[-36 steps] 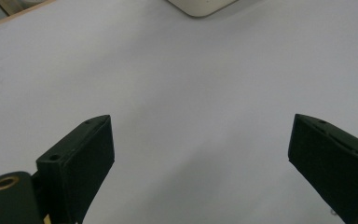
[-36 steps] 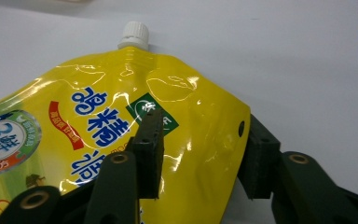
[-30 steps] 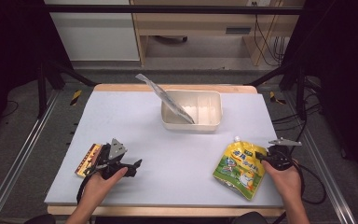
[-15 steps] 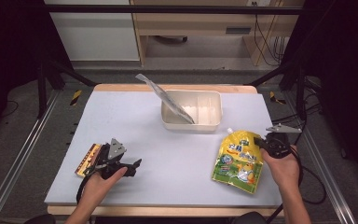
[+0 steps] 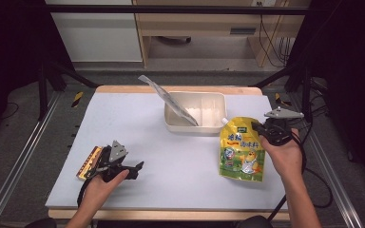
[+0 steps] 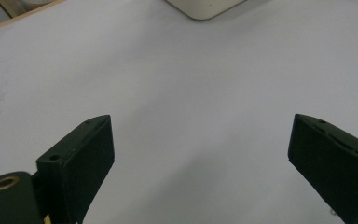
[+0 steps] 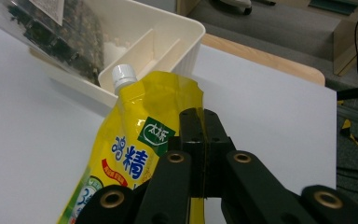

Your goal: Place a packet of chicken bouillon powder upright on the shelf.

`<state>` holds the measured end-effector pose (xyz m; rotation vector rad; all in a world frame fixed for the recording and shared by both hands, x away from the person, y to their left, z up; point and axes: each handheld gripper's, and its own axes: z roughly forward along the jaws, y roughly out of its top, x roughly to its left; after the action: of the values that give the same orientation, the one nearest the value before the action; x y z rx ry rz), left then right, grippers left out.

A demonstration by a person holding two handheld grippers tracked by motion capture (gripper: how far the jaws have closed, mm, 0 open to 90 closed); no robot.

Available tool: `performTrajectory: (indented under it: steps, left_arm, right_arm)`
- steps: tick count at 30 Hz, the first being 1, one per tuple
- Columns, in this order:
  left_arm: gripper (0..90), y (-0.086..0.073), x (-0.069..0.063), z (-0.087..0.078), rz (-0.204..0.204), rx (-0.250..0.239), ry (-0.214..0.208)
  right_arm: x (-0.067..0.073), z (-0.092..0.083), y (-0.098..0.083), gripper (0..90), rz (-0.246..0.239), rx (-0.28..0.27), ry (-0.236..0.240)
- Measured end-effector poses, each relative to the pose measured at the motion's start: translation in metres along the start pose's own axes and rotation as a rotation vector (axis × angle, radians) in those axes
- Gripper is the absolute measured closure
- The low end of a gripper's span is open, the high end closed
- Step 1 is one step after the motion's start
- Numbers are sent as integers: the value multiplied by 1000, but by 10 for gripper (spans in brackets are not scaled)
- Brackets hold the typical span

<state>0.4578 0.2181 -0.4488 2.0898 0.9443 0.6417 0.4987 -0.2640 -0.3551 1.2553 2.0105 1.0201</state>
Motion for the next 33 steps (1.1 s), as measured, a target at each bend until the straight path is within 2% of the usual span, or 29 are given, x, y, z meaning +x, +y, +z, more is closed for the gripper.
performTrajectory:
  steps: [11, 26, 33]
  left_arm:
    - [70, 0, 1, -1, -1, -2, 1]
    - [70, 0, 1, -1, -2, -2, 0]
    - [72, 0, 1, -1, -2, -3, -2]
  right_arm:
    - [12, -9, 22, 900, -60, -28, 24]
    - [18, -10, 26, 900, -90, -34, 42]
    - [26, -13, 29, 900, -110, -41, 60]
